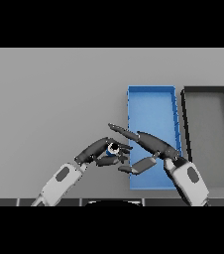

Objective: Pick up the blue pipe and place it into the blue bin.

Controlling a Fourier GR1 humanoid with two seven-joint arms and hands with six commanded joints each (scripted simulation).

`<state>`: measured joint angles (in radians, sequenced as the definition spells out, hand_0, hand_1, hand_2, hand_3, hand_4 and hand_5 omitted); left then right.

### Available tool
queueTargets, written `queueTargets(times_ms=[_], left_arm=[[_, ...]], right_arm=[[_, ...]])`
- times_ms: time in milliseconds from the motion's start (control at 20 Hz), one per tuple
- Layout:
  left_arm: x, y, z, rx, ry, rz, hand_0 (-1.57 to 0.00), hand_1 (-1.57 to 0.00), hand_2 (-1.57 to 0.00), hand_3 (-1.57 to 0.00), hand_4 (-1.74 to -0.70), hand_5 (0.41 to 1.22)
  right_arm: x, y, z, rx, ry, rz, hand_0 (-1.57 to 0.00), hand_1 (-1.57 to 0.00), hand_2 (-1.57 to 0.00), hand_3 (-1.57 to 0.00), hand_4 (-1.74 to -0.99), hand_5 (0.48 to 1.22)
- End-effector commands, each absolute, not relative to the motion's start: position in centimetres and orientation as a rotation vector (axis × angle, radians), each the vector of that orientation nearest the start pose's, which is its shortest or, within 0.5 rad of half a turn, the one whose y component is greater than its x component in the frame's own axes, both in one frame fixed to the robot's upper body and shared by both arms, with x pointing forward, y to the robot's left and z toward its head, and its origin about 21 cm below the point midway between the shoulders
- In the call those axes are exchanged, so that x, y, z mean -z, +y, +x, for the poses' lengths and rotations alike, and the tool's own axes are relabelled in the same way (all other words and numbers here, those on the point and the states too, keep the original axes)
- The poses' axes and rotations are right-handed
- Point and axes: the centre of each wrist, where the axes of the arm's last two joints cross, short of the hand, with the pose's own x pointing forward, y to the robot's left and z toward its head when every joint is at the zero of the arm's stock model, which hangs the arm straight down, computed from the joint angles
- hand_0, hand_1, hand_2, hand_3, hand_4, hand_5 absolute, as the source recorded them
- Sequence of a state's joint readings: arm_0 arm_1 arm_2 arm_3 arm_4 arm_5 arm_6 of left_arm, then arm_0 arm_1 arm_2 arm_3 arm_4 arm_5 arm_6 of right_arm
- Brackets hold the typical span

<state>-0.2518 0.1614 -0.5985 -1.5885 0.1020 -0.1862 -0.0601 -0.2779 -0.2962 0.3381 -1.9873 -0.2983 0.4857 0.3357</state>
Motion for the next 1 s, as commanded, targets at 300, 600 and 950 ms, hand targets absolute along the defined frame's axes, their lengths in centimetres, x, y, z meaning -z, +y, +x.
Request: queueTargets(times_ms=[300, 600, 950], left_arm=[[-4.3, 10.6, 25.3, 0.83, -1.652, -0.605, -1.57, -1.57, -1.57, -1.54, -1.74, 1.221], [-4.8, 10.9, 25.6, 0.969, -1.567, -0.472, -0.78, -0.71, -0.69, -0.58, -1.53, 1.221], [-4.4, 10.5, 25.5, 0.822, -1.592, -0.567, -1.4, -1.39, -1.31, -1.36, -1.7, 1.221]], right_arm=[[-16.1, -13.0, 26.5, -1.106, -1.641, 0.655, 0.0, -0.01, -0.03, 0.0, -1.222, 0.506], [-17.1, -10.4, 27.6, -1.195, -1.613, 0.736, -0.89, -0.87, -0.91, -0.77, -1.486, 0.55], [-16.3, -10.2, 27.8, -1.142, -1.673, 0.879, -1.43, -1.42, -1.43, -1.37, -1.441, 1.019]])
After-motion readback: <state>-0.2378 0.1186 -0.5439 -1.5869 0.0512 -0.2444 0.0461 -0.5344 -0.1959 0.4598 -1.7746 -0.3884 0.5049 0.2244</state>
